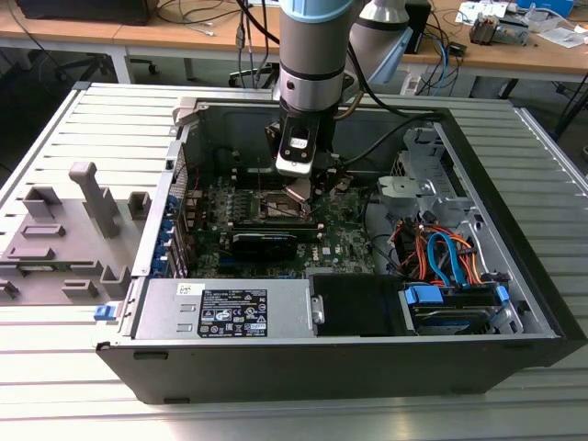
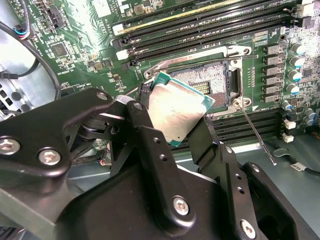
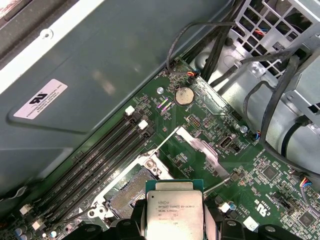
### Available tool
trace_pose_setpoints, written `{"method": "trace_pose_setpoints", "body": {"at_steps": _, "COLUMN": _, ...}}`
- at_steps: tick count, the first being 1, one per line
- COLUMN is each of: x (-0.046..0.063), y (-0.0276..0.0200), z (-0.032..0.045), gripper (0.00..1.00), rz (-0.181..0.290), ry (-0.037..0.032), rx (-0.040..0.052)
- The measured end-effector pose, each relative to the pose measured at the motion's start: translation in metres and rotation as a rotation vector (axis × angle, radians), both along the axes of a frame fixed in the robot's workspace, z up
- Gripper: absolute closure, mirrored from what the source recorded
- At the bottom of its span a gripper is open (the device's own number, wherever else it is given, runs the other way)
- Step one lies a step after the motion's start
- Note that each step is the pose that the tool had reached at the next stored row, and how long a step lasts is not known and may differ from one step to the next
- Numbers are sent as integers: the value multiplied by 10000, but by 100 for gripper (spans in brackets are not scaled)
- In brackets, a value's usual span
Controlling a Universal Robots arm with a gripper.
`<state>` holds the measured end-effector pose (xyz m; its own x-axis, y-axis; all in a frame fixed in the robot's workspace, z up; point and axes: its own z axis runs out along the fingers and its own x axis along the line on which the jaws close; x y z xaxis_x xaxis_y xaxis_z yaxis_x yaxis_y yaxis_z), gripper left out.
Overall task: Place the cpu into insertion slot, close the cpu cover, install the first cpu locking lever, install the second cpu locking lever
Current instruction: 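Place the cpu into insertion slot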
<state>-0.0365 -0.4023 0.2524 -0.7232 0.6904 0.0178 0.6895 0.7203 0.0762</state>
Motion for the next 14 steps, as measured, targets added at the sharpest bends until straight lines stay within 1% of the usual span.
{"method": "trace_pose_setpoints", "body": {"at_steps": 6, "x": 0, "y": 0, "z": 0, "gripper": 45, "rz": -34, "ry": 1, "rx": 1}}
{"method": "trace_pose_setpoints", "body": {"at_steps": 14, "x": 0, "y": 0, "z": -3, "gripper": 45, "rz": -226, "ry": 1, "rx": 1}}
